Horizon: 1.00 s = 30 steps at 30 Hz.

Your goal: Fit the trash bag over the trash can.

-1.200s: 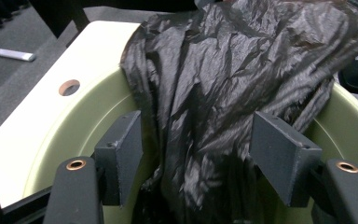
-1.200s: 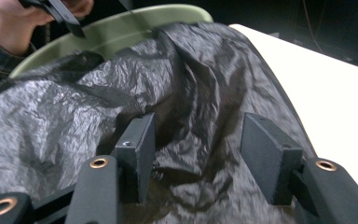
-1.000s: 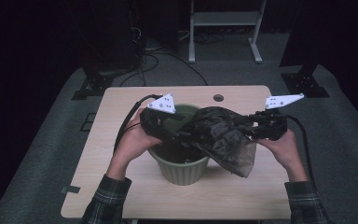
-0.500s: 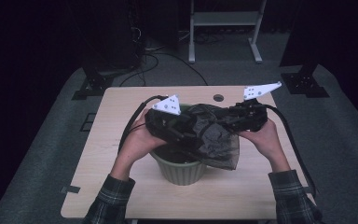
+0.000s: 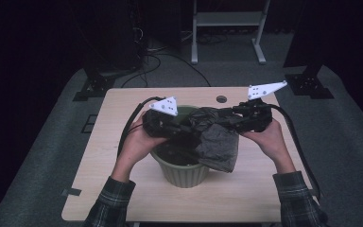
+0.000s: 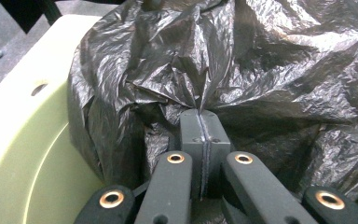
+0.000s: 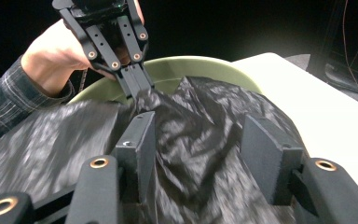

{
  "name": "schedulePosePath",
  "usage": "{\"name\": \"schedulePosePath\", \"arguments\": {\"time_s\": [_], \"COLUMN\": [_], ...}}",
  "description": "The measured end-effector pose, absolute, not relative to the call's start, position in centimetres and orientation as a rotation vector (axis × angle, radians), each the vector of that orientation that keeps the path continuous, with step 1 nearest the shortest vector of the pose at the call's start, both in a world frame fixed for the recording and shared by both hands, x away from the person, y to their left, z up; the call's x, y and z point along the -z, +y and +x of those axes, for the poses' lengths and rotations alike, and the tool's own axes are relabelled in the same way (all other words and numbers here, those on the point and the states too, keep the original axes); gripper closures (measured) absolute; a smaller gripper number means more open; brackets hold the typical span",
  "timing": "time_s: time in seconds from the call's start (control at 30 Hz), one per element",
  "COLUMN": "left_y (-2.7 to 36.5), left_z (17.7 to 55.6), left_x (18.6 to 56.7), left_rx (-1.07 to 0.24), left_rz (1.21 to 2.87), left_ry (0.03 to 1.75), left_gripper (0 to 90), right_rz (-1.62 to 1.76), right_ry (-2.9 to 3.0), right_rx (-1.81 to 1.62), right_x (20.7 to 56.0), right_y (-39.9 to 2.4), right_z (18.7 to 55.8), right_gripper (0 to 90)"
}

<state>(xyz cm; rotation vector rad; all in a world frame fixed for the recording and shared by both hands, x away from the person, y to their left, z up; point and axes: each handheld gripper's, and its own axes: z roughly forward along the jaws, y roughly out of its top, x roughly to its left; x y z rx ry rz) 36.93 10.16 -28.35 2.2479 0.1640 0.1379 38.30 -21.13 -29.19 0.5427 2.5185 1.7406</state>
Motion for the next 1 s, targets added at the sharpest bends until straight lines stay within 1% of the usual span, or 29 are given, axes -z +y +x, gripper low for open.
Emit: {"name": "schedulePosePath", "arguments": {"time_s": [0.33, 0.57, 0.8, 1.0], "left_y": [14.0, 16.1, 17.1, 17.3], "left_z": [36.9, 36.7, 36.7, 36.6], "left_x": [28.3, 28.2, 28.2, 28.3], "left_rx": [-0.163, -0.176, -0.178, -0.176], "left_rz": [2.22, 2.187, 2.175, 2.178], "left_ry": [0.242, 0.288, 0.306, 0.306], "left_gripper": [90.0, 90.0, 90.0, 89.8], "right_rz": [0.591, 0.663, 0.727, 0.736], "right_ry": [2.475, 2.46, 2.482, 2.496], "right_rx": [-1.736, -1.727, -1.72, -1.767], "right_x": [29.2, 30.4, 32.4, 33.0], "right_y": [-24.5, -26.5, -26.7, -25.9], "right_z": [37.4, 37.2, 37.7, 38.1], "right_gripper": [43.9, 43.3, 42.7, 42.4]}}
